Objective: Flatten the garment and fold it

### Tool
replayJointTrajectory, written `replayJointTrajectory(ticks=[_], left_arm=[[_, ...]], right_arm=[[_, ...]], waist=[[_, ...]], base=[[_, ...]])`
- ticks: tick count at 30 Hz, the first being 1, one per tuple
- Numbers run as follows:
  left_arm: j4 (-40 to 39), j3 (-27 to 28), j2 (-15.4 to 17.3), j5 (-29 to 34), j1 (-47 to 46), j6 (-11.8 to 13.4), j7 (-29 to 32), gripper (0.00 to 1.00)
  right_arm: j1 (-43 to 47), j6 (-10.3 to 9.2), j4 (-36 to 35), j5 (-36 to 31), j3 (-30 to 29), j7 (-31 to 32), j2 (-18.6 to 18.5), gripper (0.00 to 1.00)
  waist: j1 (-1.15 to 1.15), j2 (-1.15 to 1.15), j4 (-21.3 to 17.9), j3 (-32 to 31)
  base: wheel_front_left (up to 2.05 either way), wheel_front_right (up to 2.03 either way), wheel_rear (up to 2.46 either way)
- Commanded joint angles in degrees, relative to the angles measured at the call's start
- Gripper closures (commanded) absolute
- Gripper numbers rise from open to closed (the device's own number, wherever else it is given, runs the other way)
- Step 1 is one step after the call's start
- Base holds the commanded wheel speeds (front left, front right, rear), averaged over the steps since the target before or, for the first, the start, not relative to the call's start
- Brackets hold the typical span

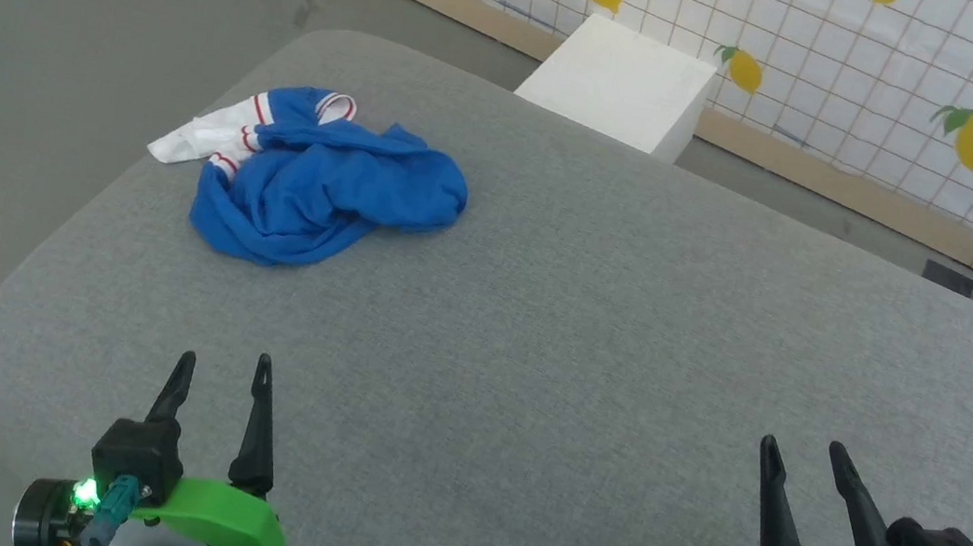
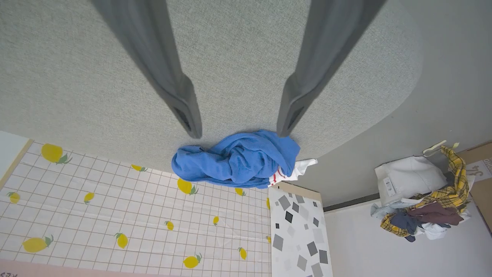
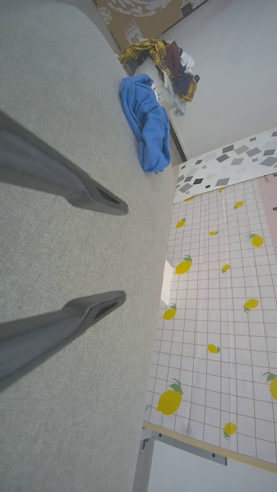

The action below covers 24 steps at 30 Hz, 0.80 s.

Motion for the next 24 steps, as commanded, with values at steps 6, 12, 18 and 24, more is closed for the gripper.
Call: replayJointTrajectory(ticks=[6, 12, 18, 24], left_arm=[[0.5, -0.1, -0.2, -1.3, 1.4, 0.6, -1.2, 0.0], [0.8, -0.2, -0.2, -1.6, 1.6, 0.8, -1.9, 0.0], [1.3, -0.5, -0.2, -1.8, 1.7, 0.9, -3.0, 0.0], [1.7, -0.6, -0.3, -2.0, 1.7, 0.9, -3.5, 0.0]], right_arm=[[1.2, -0.07, 0.8, 1.3, -0.1, -1.2, 0.0, 0.0], [1.3, -0.08, 1.4, 1.6, 0.1, -2.0, 0.0, 0.0], [1.4, -0.08, 2.2, 1.8, 0.0, -3.0, 0.0, 0.0], [1.6, -0.09, 2.6, 1.9, -0.2, -3.6, 0.0, 0.0]], waist=[[0.0, 0.0, 1.8, 0.0], [0.0, 0.0, 3.2, 0.2], [0.0, 0.0, 5.2, 0.4], [0.0, 0.0, 6.2, 0.4]], base=[[0.0, 0.0, 0.0], [0.0, 0.0, 0.0], [0.0, 0.0, 0.0], [0.0, 0.0, 0.0]])
